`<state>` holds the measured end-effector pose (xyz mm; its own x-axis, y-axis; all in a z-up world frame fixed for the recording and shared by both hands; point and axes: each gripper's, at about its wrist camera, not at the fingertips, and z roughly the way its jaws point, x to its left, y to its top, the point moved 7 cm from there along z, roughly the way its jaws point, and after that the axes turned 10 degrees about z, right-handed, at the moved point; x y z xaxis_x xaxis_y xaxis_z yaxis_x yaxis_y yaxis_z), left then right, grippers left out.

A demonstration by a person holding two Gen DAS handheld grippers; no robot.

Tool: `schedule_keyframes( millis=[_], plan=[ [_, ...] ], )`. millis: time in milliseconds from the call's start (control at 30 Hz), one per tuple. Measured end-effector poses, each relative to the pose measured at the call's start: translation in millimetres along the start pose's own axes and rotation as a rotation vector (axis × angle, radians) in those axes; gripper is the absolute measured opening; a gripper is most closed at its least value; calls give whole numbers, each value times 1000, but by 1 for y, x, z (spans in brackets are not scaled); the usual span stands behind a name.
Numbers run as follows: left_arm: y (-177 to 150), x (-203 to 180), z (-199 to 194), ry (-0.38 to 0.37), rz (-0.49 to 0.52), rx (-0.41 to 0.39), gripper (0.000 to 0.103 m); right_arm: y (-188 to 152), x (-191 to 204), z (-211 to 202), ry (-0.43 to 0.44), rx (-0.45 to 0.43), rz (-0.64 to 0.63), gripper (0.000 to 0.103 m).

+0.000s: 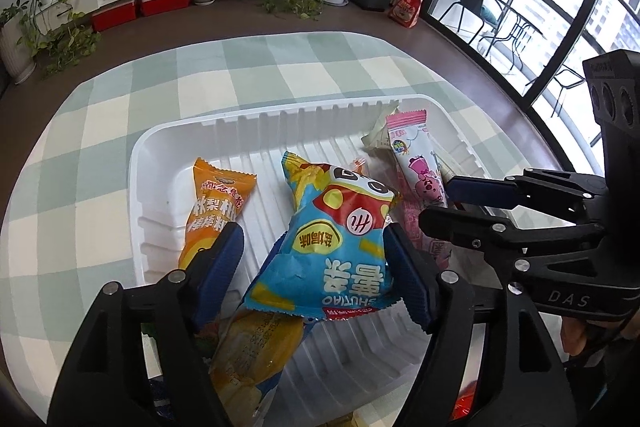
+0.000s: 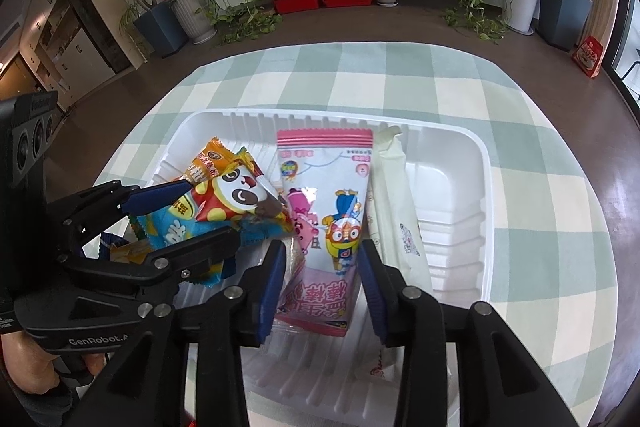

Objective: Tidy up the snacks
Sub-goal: 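Carry both packets over the white tray and open both tools inside, then withdraw both tools from the tray back toward the snack pile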

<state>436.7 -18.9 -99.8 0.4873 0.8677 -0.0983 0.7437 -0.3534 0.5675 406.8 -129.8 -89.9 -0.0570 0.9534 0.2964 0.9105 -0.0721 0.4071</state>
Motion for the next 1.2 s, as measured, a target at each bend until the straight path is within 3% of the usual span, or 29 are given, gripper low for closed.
schedule_keyframes(
  millis=[333,567,700,867,967,1133,1200],
  plan=[
    [-3,-4,-10,-9,-12,-20,73,1,3,-15,15,-28,2,51],
    [0,-9,-26,-13,-14,-65,84,0,-1,-40,51,-72,37,57],
    [0,-15,-42,-16,-14,-92,85,-5,-4,-60,64,-108,52,61],
    [-5,-23,-75,4,-14,-147,103,-21,-12,-87,101,-150,93,72],
    [-18,-29,-96,18,-16,-167,103,-32,-17,-101,114,-166,108,73],
    [-60,-35,-120,74,-7,-192,103,-49,-26,-135,118,-284,122,76],
    [-79,-37,-124,103,0,-192,103,-54,-35,-161,120,-417,149,78]
  ],
)
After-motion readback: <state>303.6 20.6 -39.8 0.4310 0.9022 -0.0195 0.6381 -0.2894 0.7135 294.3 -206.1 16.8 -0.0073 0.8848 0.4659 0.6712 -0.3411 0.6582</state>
